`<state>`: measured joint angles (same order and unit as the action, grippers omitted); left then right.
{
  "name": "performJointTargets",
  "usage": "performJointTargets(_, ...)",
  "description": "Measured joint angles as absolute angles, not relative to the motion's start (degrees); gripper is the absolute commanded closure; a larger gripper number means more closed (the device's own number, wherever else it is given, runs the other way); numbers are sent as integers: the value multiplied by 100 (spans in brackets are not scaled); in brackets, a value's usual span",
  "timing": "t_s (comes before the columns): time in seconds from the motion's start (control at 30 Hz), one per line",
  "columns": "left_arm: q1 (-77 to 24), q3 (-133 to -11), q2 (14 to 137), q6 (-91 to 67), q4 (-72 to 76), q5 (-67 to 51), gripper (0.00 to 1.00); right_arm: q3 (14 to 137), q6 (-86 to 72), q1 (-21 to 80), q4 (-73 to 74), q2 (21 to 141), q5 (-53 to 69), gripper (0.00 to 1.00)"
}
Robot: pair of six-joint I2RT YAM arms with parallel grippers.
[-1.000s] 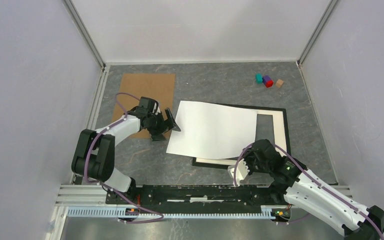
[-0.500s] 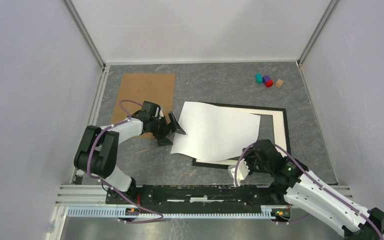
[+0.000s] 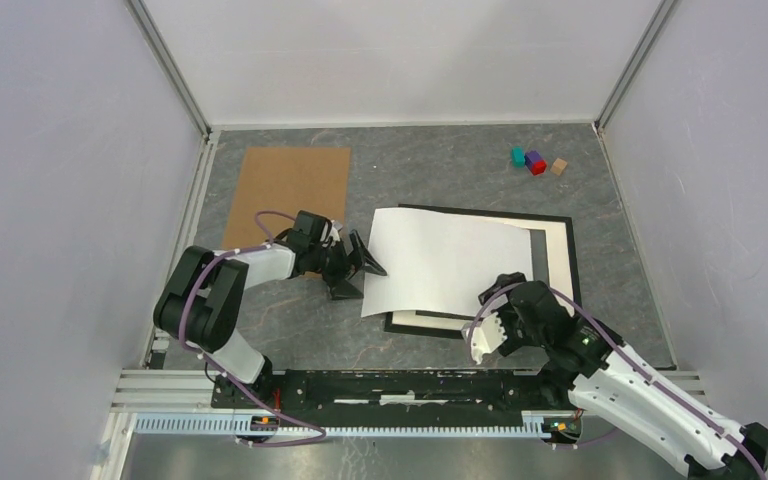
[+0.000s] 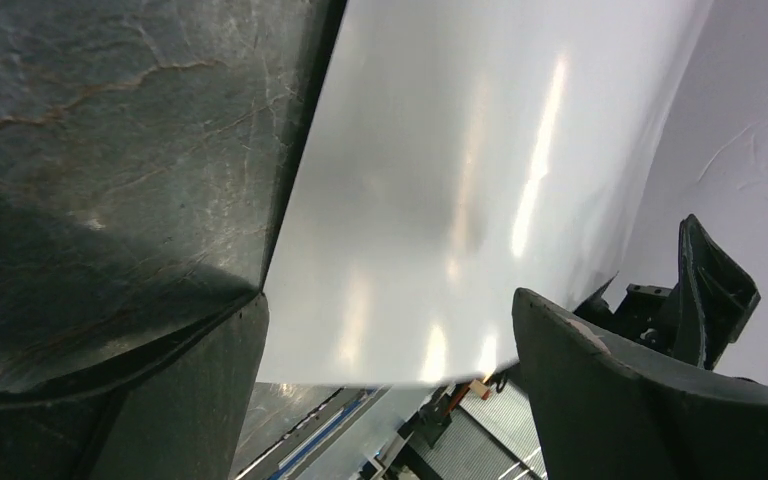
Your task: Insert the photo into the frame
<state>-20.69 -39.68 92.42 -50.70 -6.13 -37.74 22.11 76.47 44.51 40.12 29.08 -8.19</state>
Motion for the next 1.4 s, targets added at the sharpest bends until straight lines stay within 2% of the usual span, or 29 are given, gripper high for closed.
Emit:
performJointTargets(0.17,-2158,-3898,9216,-5229,-456,-3780,0,2689,7188,4451,4401,2622,-375,2)
performJointTargets(0.33,-2187,-3879,9177,-5256,-427,-3750,0,3273,6447,4449,4466,2327,725,2)
performJointTargets(0.53,-2270,-3863,9177,-5271,-362,-3806,4,3382,4829,4449,3859,2259,1341,2)
performJointTargets(0.83,-2298,-3662,9067,-5577,113,-3924,16,3183,3159,4449,2075,2261,1041,2)
performJointTargets(1.0,-2303,-3527,9048,-5865,569,-4053,25,2974,2379,4451,1625,2567,528,2)
performJointTargets(1.03,-2303,-3522,9048,-5887,631,-4062,24,2974,2154,4451,1544,2685,292,2)
performJointTargets(1.1,-2300,-3522,9041,-5894,722,-4053,14,3015,1743,4451,1487,2939,-165,2)
performJointTargets(1.17,-2300,-3520,9026,-5894,742,-4001,10,3135,1396,4449,1518,3208,-528,2)
performJointTargets(1.33,-2296,-3533,9142,-5870,624,-3750,11,3697,851,4451,1739,3793,-1114,2)
performJointTargets(1.4,-2285,-3568,9238,-5843,513,-3680,16,3822,753,4451,1769,3828,-1236,2)
